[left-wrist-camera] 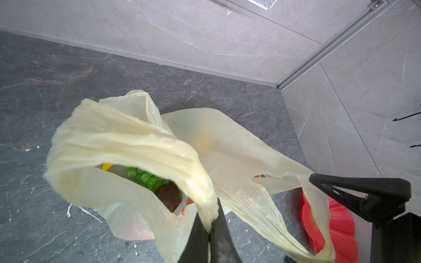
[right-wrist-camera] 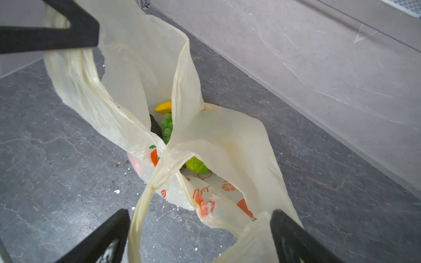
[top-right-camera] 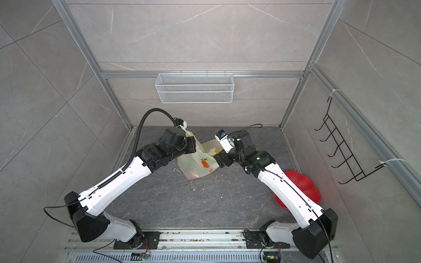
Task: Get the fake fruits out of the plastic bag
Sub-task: 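Grasp the bag's other handle with the right gripper, then lift the bag by both handles and pull them apart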
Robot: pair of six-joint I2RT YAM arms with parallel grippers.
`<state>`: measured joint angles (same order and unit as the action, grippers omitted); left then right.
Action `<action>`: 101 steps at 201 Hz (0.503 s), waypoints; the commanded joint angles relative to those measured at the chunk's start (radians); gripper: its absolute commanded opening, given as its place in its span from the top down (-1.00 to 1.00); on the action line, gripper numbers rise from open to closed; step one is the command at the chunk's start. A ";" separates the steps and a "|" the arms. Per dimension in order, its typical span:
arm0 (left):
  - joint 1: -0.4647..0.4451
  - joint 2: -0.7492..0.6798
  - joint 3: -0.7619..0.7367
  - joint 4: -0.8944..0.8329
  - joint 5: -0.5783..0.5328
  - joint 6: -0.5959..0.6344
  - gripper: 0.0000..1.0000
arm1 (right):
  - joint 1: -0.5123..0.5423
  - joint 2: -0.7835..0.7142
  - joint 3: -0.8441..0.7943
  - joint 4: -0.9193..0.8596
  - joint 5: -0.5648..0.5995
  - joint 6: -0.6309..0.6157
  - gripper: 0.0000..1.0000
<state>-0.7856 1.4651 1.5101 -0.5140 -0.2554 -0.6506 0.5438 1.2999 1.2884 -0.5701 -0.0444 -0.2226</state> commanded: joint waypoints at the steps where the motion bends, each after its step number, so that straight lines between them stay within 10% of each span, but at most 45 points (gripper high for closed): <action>1: 0.000 -0.040 -0.002 0.033 0.008 0.016 1.00 | 0.023 0.046 0.012 0.018 0.140 -0.046 -0.94; 32: -0.001 -0.049 -0.004 0.024 -0.003 0.025 1.00 | 0.030 0.062 0.017 0.055 0.203 -0.044 -0.69; 101: 0.101 -0.011 0.094 -0.076 0.032 0.102 1.00 | 0.002 0.140 0.131 0.113 0.342 0.239 0.51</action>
<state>-0.7647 1.4521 1.5116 -0.5400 -0.2554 -0.6140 0.5682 1.4014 1.3426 -0.4812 0.2413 -0.1535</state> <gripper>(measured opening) 0.044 0.291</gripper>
